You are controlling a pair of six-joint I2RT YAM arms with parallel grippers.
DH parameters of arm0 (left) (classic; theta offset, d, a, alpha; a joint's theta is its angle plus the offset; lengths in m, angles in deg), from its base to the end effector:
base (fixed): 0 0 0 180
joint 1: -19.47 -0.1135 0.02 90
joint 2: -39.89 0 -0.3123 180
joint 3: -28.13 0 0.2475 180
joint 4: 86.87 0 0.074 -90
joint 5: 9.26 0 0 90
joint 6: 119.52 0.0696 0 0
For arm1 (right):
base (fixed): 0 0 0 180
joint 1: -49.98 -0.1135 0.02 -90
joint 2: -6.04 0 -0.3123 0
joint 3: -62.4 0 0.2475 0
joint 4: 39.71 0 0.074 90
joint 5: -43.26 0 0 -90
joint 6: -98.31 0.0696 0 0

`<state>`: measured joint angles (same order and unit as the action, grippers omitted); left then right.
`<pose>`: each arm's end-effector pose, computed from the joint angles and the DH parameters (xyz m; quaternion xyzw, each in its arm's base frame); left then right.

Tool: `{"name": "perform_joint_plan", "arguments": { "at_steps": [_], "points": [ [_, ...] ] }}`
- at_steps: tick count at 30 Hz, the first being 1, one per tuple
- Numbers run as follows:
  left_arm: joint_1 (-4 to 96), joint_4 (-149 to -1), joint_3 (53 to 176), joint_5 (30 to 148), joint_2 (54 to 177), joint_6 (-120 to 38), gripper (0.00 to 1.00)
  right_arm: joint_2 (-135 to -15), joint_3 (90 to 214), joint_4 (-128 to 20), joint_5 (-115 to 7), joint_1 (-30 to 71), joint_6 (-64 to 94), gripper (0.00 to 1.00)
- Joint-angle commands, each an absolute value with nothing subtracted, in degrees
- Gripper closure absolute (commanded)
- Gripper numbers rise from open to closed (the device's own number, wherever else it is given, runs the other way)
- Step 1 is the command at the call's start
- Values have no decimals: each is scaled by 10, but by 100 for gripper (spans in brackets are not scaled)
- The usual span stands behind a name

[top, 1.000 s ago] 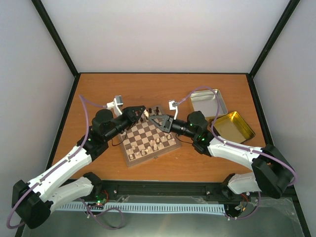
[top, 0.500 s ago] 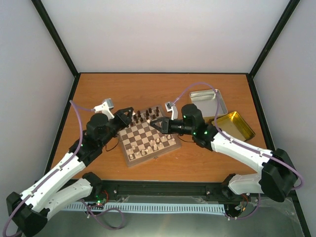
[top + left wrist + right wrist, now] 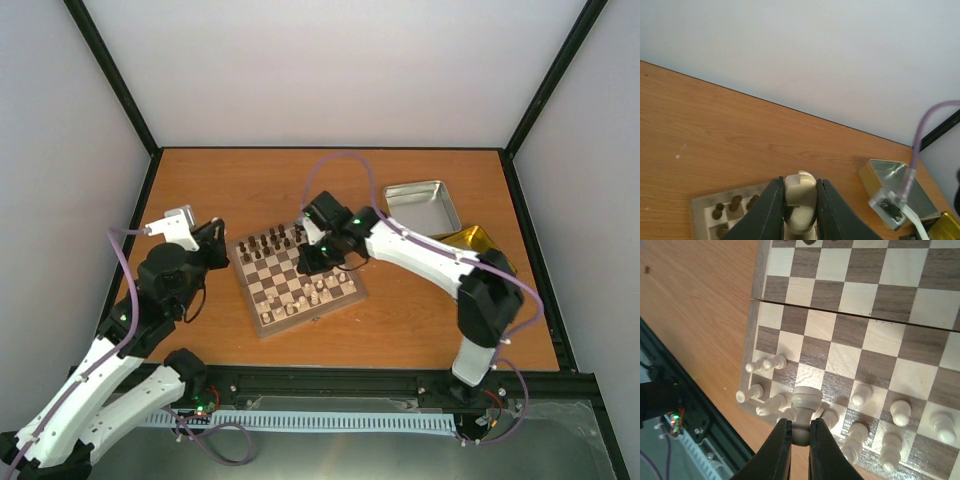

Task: Set up the chess pieces on the board
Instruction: Place the chess piece on the chessboard.

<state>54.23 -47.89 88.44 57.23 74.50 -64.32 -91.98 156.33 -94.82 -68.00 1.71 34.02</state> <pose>0.1145 -0.0457 0.3666 -0.1267 0.7676 -0.2154 0.5902 0.2351 0.3015 0.2858 -0.2334 0.9197 0.2991 0.1015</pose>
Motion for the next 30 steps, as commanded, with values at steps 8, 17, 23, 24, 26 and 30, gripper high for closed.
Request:
{"name": "perform_joint_plan", "arguments": {
  "at_steps": [8, 17, 23, 24, 26, 30],
  "points": [
    [539, -410, 887, 555, 677, -578, 82, -1158, 1847, -1212, -589, -50, 282, 95],
    [539, -413, 861, 576, 634, -581, 81, -1262, 1976, -1313, -585, -62, 266, 94],
    [539, -408, 861, 567, 622, -581, 81, -1272, 1988, -1339, -613, -67, 252, 94],
    [539, -406, 861, 565, 622, -581, 81, -1273, 1987, -1340, -618, -67, 250, 94],
    [539, -405, 860, 564, 622, -581, 81, -1276, 1988, -1342, -625, -69, 245, 94],
    [539, -405, 860, 565, 623, -581, 81, -1280, 1988, -1339, -633, -71, 242, 92]
  ]
}}
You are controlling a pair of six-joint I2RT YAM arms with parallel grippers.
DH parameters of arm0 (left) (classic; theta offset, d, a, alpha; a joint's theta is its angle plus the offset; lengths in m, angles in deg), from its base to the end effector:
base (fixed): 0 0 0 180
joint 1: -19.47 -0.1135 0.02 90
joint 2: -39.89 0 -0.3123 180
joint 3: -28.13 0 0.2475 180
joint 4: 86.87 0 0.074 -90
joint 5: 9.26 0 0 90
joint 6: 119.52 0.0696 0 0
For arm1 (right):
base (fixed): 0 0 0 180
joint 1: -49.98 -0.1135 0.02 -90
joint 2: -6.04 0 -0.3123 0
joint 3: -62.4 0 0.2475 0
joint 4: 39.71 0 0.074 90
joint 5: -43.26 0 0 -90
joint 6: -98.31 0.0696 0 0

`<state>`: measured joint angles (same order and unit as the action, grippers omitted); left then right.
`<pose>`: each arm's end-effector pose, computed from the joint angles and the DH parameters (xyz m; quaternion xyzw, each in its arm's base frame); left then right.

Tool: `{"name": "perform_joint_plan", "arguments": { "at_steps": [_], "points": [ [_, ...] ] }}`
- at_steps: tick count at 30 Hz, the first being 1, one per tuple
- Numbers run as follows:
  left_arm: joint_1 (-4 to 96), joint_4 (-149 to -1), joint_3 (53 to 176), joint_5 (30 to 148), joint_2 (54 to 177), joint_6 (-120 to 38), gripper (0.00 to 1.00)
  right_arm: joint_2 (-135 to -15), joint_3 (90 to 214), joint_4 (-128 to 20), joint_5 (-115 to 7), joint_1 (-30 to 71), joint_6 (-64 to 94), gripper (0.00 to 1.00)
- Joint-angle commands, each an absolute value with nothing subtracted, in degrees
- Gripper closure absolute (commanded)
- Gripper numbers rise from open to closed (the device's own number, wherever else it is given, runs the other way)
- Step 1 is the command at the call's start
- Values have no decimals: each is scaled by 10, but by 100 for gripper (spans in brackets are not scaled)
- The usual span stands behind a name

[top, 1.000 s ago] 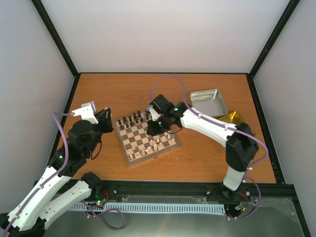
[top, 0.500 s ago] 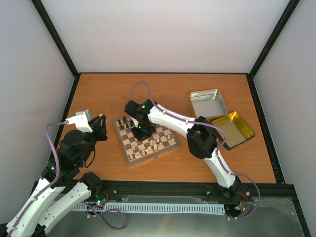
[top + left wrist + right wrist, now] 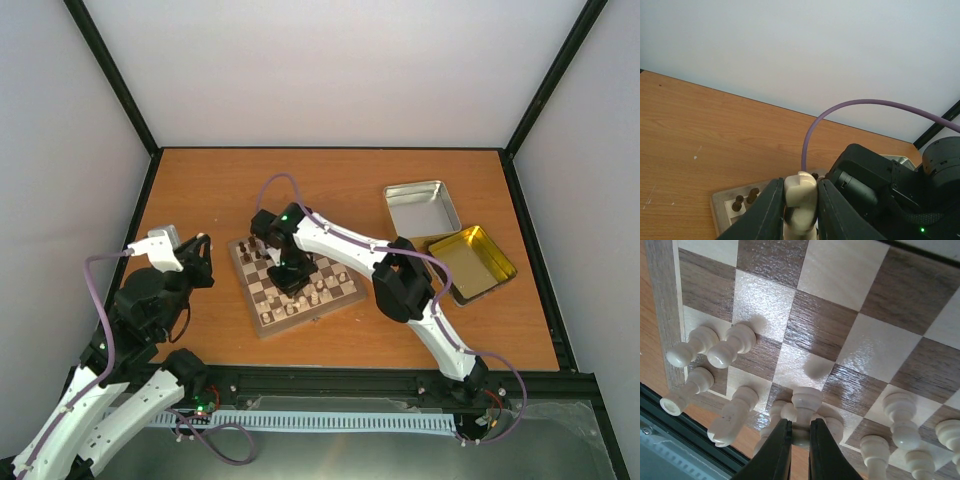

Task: Set up the chess pieces on the board
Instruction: Place the chess piece on the chessboard.

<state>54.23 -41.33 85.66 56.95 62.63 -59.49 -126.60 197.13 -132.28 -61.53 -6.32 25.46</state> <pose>0.0739 -0.0171 0.3498 -0.0998 0.7585 -0.2000 0.6121 0.2503 0.4073 0.2110 0.3317 -0.9345 -0.1007 0.0803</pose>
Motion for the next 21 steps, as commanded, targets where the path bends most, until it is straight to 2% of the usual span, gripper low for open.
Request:
{"name": "perform_joint_plan", "arguments": {
  "at_steps": [1, 10, 21],
  "points": [
    [539, -405, 860, 564, 623, -581, 81, -1281, 1988, -1336, -633, -72, 243, 92],
    [540, -405, 860, 564, 625, -581, 81, -1290, 1992, -1320, -642, -73, 246, 90],
    [539, -404, 860, 564, 625, -579, 81, -1290, 1999, -1311, -639, -74, 252, 77]
  ]
}}
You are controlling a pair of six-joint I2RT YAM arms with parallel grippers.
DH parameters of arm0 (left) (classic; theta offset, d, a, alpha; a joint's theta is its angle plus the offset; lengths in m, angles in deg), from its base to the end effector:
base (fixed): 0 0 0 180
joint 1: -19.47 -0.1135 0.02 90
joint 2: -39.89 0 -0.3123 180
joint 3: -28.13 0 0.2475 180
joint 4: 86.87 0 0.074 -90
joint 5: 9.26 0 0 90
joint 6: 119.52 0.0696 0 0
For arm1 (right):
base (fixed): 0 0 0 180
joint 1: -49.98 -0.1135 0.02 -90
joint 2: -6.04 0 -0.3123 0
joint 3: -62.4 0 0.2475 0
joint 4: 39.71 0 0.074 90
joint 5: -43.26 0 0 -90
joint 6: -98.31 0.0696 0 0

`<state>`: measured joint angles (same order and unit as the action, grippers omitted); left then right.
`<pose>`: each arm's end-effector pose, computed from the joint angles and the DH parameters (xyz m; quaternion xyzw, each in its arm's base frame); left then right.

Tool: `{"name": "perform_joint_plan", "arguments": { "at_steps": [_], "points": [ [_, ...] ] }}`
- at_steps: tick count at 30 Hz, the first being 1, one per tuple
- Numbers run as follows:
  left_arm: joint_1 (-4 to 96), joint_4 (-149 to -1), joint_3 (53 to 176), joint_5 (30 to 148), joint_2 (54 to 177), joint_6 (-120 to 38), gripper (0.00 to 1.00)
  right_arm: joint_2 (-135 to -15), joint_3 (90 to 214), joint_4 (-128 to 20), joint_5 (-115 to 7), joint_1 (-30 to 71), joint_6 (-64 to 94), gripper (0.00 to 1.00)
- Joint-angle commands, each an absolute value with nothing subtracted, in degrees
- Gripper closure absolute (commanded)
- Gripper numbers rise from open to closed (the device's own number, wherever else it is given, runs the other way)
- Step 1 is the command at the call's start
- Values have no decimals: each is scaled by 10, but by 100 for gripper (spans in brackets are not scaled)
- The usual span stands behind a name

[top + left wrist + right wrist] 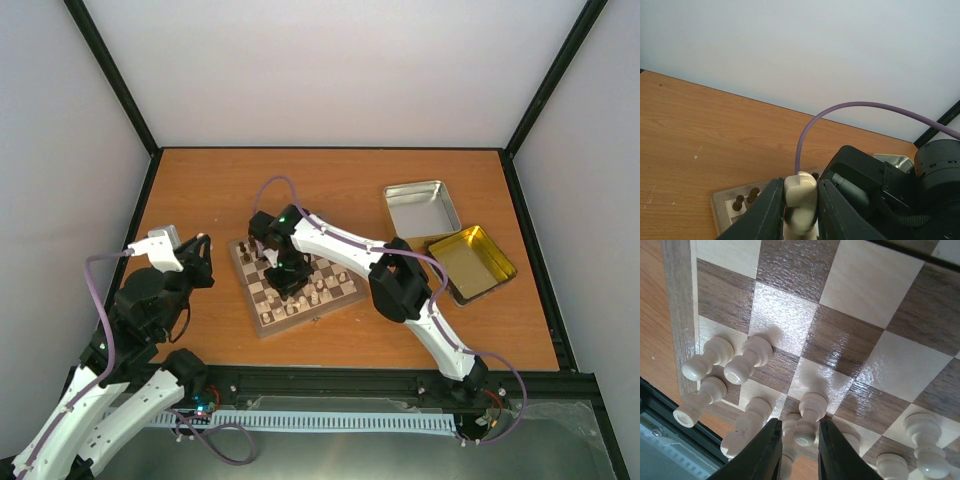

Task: Set up the chess pieces on the board
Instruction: Place the chess piece on the chessboard.

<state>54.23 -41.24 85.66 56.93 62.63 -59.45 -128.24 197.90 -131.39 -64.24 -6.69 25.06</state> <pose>0.0739 -0.0171 0.3495 -0.0995 0.7590 -0.1992 0.6118 0.2486 0.4162 0.2020 0.3368 -0.9292 -0.1196 0.0941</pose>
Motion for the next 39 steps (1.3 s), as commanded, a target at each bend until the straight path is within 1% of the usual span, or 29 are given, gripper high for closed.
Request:
{"name": "perform_joint_plan", "arguments": {
  "at_steps": [1, 6, 13, 18, 21, 26, 31, 39],
  "points": [
    [539, -404, 860, 564, 626, -579, 81, -1288, 1999, -1307, -638, -74, 253, 77],
    [539, -404, 859, 564, 626, -579, 81, -1288, 1998, -1307, -633, -74, 254, 79],
    [539, -404, 860, 564, 626, -579, 81, -1284, 1982, -1319, -608, -82, 250, 76],
    [539, -403, 859, 564, 627, -579, 81, -1284, 1975, -1311, -614, -87, 250, 76],
    [539, -403, 859, 563, 627, -579, 81, -1285, 1974, -1312, -616, -88, 250, 79],
    [538, -403, 859, 563, 627, -580, 81, -1283, 1974, -1305, -604, -89, 253, 89],
    [539, -402, 859, 562, 627, -580, 81, -1279, 1972, -1291, -587, -89, 259, 91],
    [539, -402, 859, 562, 627, -580, 81, -1275, 1964, -1257, -568, -89, 268, 91]
  ]
}}
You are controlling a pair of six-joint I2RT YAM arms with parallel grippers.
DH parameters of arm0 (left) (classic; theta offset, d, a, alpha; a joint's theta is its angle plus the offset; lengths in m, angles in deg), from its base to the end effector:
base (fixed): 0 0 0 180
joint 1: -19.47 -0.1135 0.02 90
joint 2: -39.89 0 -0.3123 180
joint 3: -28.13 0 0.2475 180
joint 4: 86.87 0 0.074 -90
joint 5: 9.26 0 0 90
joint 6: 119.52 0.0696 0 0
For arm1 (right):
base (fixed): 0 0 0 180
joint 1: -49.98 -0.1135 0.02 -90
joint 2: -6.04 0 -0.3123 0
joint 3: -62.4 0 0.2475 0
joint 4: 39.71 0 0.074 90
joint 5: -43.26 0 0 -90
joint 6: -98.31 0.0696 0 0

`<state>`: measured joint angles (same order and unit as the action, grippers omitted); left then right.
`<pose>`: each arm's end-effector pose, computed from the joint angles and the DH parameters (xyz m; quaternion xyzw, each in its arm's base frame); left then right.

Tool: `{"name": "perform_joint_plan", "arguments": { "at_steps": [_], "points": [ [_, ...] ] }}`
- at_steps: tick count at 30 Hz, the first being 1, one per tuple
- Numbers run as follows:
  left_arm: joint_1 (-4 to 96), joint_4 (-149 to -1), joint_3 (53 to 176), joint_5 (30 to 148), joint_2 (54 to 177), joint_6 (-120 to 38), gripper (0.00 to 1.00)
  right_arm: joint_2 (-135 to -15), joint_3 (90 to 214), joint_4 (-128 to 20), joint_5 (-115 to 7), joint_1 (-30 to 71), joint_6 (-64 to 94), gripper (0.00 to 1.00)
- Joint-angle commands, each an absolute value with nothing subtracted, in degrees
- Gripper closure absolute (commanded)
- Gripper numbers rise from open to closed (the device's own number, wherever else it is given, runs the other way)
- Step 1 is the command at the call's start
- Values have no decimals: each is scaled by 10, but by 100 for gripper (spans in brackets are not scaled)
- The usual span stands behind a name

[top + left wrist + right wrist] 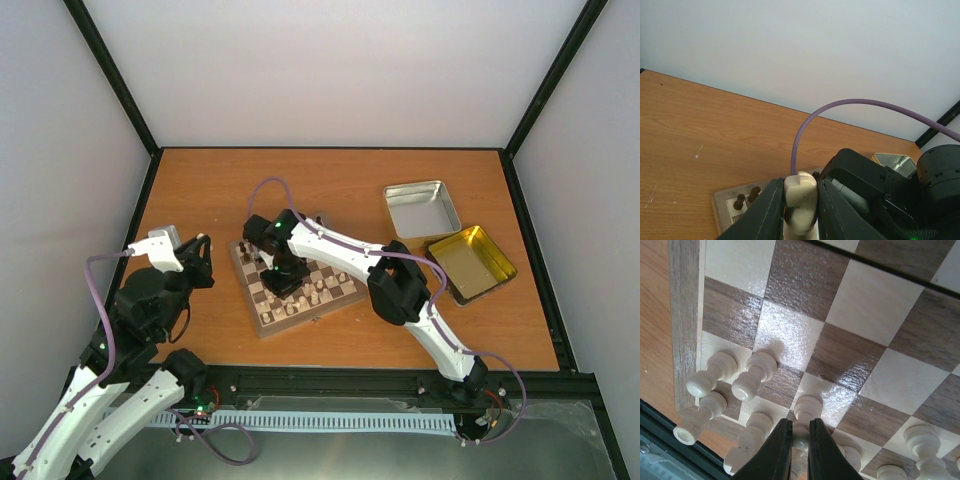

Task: Set up the chess pieces on the board
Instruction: Place the chess piece on the chessboard.

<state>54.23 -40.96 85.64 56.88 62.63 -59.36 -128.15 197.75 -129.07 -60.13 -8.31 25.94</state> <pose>0.0738 -0.0170 0.3488 -0.0987 0.7607 -0.1971 0.6106 0.2436 0.4250 0.2008 0.3467 -0.9306 -0.1015 0.0594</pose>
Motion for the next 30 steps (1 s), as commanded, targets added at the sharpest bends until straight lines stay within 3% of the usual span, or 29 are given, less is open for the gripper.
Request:
{"name": "perform_joint_plan", "arguments": {
  "at_steps": [1, 6, 15, 23, 30],
  "points": [
    [539, -402, 859, 562, 627, -580, 81, -1275, 1964, -1256, -565, -89, 269, 91],
    [539, -402, 860, 562, 627, -580, 81, -1271, 1957, -1242, -552, -89, 271, 88],
    [539, -403, 859, 563, 629, -581, 81, -1229, 1955, -1240, -531, -88, 274, 67],
    [539, -406, 858, 576, 640, -578, 81, -1148, 1882, -1176, -499, -89, 298, 65],
    [539, -459, 845, 689, 677, -562, 81, -1011, 1701, -1039, -477, -72, 335, 66]
  ]
}}
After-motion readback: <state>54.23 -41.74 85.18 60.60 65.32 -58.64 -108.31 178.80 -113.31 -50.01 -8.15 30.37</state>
